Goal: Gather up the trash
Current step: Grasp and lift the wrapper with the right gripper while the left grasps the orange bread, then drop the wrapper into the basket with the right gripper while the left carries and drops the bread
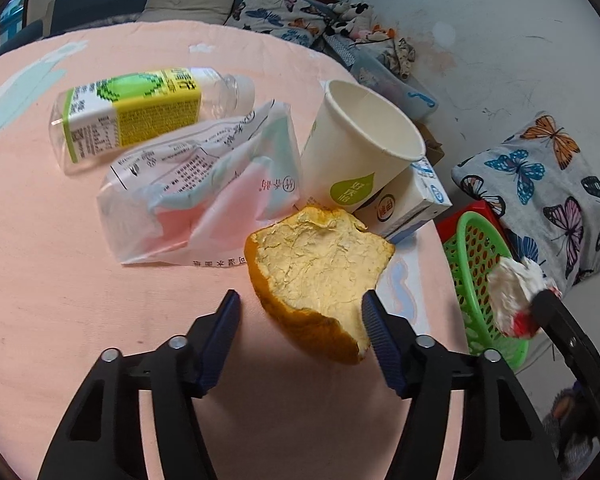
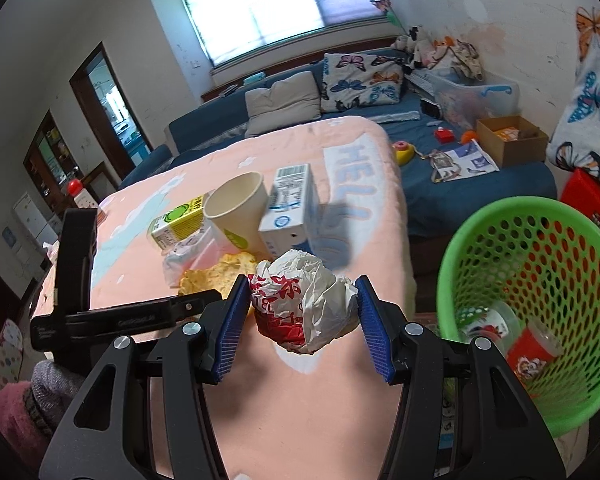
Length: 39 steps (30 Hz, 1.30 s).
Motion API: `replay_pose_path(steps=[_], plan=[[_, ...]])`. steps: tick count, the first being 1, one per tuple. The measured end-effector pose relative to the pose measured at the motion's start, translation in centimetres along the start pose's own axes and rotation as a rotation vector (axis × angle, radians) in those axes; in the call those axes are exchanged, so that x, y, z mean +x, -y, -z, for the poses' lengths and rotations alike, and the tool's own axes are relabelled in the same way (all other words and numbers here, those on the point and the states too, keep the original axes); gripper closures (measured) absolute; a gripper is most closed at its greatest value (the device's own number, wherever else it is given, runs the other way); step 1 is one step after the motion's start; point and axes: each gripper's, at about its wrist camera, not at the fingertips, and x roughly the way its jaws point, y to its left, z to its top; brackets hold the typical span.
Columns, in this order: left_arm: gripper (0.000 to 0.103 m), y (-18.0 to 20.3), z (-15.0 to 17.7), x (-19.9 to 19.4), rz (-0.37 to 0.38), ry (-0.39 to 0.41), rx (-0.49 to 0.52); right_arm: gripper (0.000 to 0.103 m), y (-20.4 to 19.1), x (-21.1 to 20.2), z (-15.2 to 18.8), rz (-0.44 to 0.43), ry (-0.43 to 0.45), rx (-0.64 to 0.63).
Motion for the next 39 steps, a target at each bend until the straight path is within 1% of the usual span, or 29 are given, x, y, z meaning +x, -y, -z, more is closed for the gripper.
replay_pose_path(steps=[4,5,7,8,10,12,14,19,25,32,39], plan=[[0.06,0.2,-0.1,0.6,-0.028,0.006,-0.013,0.049,0.8,-0.6,0.5,0.016,0.005,0.013],[0.061,0.2,-0.3,0.7,-0.033,0.009,-0.011,0.049,0.9,-0.8,0.6,0.02,0.006,0.016],[0.068,0.4,-0.4,0.8,-0.046,0.015,-0.011,0.049,1.4,-1.1,0.8,0.031,0.01,0.026],[0.071,0.2,-0.5,0.7,-0.053,0.018,-0.01,0.049,1.6,-1.3,0.9,0.035,0.011,0.03],[0.083,0.0,-0.5,0.5,-0.061,0.026,-0.004,0.049,2.1,-1.6,1.1,0.046,0.015,0.038],[0.091,-0.2,-0.5,0.1,-0.058,0.035,0.005,0.049,2.6,-1.9,1.2,0.057,0.017,0.045],[0.092,-0.4,-0.6,-0.3,-0.052,0.04,0.019,0.049,3.1,-2.2,1.4,0.071,0.018,0.053],[0.093,0.3,-0.1,-1.9,-0.064,0.067,0.1,0.049,4.4,-3.0,1.7,0.102,0.024,0.074],[0.093,1.6,0.4,-3.4,-0.03,0.079,0.135,0.049,6.4,-4.2,2.2,0.157,0.035,0.107],[0.093,4.7,0.4,-5.2,0.026,0.1,0.208,0.049,9.7,-5.7,2.4,0.237,0.049,0.149],[0.093,8.5,0.0,-5.7,0.059,0.107,0.281,0.045,12.9,-6.7,2.8,0.303,0.055,0.192]])
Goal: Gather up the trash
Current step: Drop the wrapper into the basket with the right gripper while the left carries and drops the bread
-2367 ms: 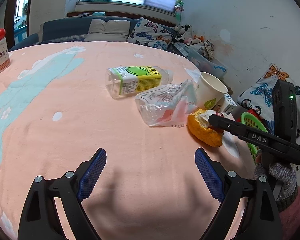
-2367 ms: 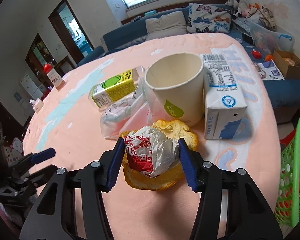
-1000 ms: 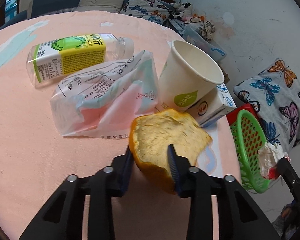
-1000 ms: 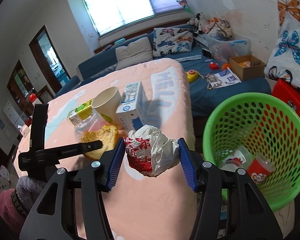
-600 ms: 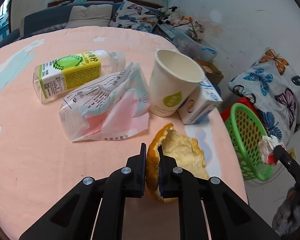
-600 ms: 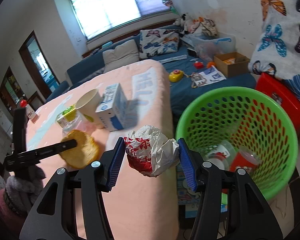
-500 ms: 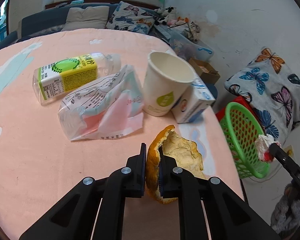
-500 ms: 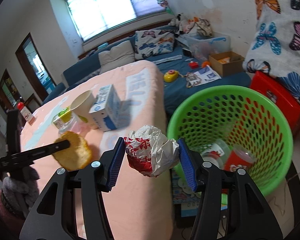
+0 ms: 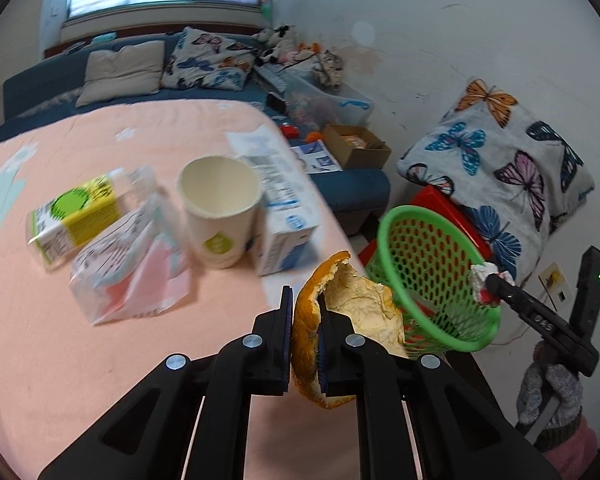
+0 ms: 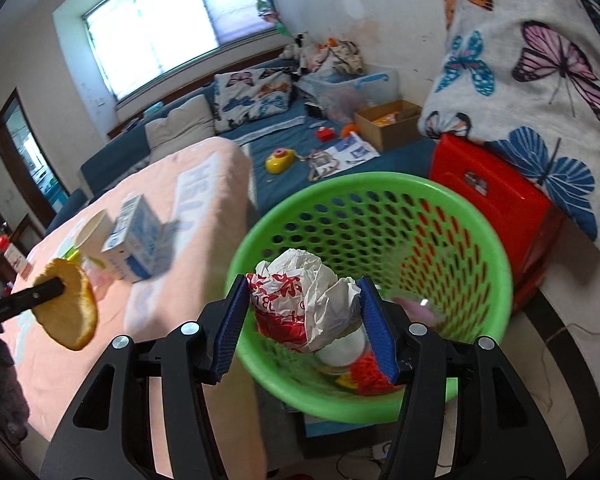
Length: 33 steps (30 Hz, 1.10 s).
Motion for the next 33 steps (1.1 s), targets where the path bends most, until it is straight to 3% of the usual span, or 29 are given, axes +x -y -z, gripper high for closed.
replay_pose_path(steps=[19,33], plan=[[0.093,10.5,-4.1,4.3,0.045,-0.023,0.193,0.038,4.5,-1.0,0.9,0.018,0.007,0.068],[0.093,15.9,-3.9,10.1,0.037,-0.096,0.279,0.038,5.8,-2.3,2.6,0.022,0.003,0.102]])
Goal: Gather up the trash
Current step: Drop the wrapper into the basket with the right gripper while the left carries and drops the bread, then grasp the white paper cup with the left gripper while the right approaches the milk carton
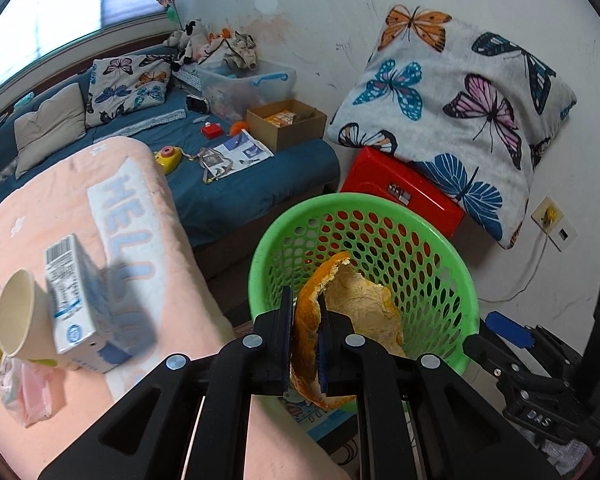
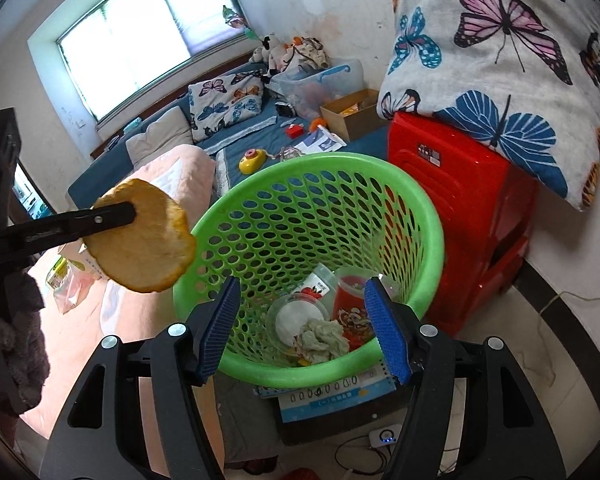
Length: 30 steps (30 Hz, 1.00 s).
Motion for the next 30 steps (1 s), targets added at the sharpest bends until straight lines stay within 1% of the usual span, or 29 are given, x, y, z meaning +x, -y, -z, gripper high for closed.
replay_pose_path(steps=[3,6,9,11,12,13,18,22,28,30], plan=[[0.093,0.5,-0.1,0.9,0.009,-0.014,-0.005,0.038,0.2,-0.3,0.0,0.0,0.003,0.006],[0.088,0.7,0.0,1.4,0.032,-0.025,-0.014,0.038,0.3,-0.4,0.1,0.003,0.004,0.006],[0.073,0.8,0.4,1.9,0.056,-0.042,-0.024,0.038,0.4,-0.5,0.2,0.003,0.004,0.011],[0.068,0.7,0.8,1.9,0.064,-0.034,-0.019,0.038,0.3,-0.5,0.2,0.002,0.004,0.01],[0.06,0.5,1.1,1.6,0.085,-0.021,-0.019,0.038,0.3,-0.5,0.2,0.001,0.003,0.009],[0.054,0.4,1.2,1.5,0.084,-0.012,-0.02,0.038,0.2,-0.5,0.2,-0.001,0.003,0.007],[0.052,-0.4,1.8,-0.1,0.087,0.012,-0.008,0.038,-0.5,-0.5,0.0,-0.007,0.004,-0.004],[0.051,-1.7,2.5,-1.7,0.079,0.033,-0.02,0.038,-1.4,-0.5,-0.1,-0.016,0.006,-0.017],[0.049,-4.7,4.5,-4.4,0.04,0.064,-0.043,0.038,-3.2,-0.1,-0.4,-0.036,0.0,-0.051],[0.049,-6.1,5.3,-5.3,0.021,0.076,-0.059,0.037,-4.1,0.0,-0.5,-0.047,-0.003,-0.069]])
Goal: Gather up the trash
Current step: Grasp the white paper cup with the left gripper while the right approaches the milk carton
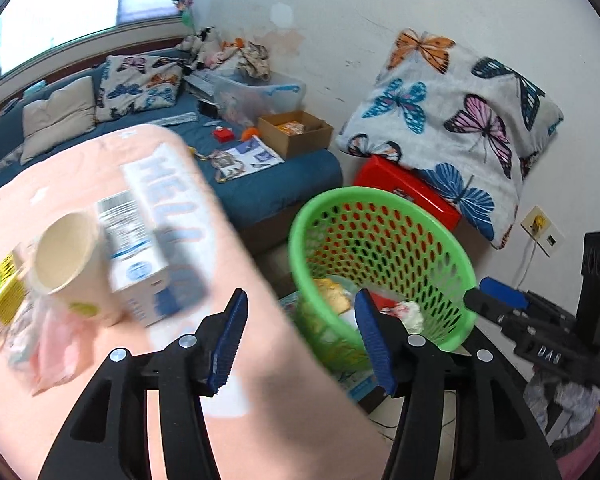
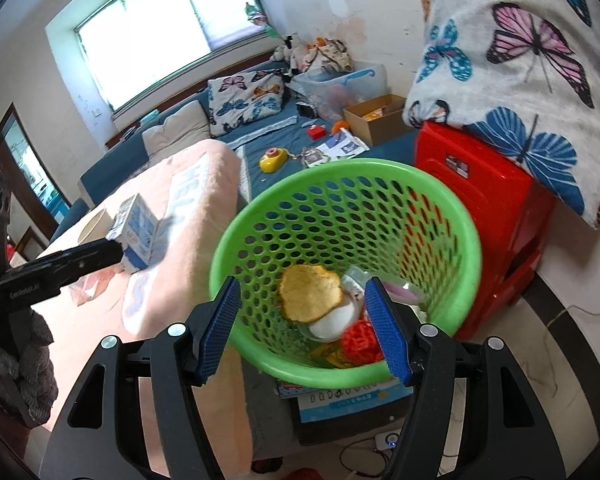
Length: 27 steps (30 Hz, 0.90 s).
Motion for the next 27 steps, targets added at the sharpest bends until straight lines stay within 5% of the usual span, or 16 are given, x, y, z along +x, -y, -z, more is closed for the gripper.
replay_pose_path(steps=[14,27], plan=[[0.047,-10.1,3.0,-5.5,-0.146,0.053,-0.139,0.035,-9.0,3.4,-1.4,-0.111,-0.037,-0.152],[0.034,-13.9,-0.2,-1.7,-0.168,0.02,-0.08,0.034,-13.2,4.8,-1.9,-0.151,-0.056,-0.219]])
